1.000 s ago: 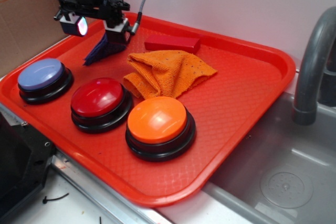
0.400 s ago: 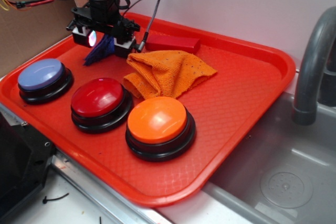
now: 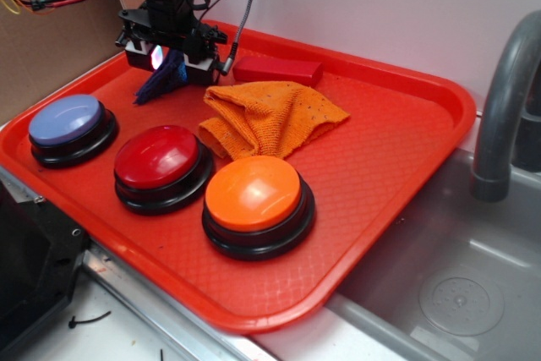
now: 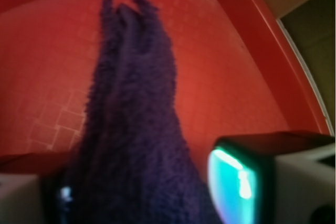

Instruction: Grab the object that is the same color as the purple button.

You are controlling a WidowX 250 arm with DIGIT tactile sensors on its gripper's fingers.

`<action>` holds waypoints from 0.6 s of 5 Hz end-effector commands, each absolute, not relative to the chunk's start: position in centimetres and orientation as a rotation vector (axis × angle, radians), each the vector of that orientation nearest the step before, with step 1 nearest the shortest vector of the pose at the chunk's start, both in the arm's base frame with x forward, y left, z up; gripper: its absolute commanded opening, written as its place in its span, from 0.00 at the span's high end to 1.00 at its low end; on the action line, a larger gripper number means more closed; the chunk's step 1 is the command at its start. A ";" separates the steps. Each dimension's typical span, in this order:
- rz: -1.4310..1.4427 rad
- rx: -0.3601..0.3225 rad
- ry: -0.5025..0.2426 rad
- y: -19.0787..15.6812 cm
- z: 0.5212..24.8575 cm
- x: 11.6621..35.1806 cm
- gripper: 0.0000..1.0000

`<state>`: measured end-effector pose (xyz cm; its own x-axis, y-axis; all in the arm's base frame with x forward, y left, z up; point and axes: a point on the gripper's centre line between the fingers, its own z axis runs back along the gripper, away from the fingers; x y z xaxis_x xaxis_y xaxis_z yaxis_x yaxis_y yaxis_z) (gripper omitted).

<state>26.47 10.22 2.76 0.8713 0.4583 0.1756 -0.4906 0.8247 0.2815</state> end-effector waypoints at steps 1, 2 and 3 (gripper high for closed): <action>0.428 0.192 -0.066 10.8 4.2 26.3 1.00; 0.403 0.171 -0.043 9.8 5.8 26.8 1.00; 0.359 0.101 -0.064 7.3 8.5 27.0 1.00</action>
<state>26.26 6.47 6.59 0.9336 0.3584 0.0057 -0.3572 0.9288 0.0983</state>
